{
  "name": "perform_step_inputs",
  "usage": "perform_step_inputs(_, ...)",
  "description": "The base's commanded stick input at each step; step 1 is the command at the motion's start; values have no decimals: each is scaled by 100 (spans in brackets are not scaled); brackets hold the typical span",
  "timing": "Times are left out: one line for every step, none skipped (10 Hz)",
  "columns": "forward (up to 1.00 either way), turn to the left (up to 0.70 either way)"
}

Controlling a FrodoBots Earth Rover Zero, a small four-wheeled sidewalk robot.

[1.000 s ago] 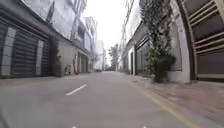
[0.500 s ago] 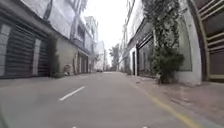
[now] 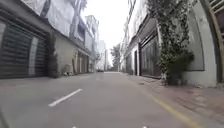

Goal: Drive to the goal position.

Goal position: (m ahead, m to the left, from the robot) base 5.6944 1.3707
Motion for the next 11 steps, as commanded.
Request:
perform_step_inputs(85,0)
perform_step_inputs(85,0)
perform_step_inputs(85,0)
perform_step_inputs(85,0)
perform_step_inputs(85,0)
perform_step_inputs(85,0)
perform_step_inputs(85,0)
perform_step_inputs(85,0)
perform_step_inputs(85,0)
perform_step_inputs(85,0)
perform_step_inputs(85,0)
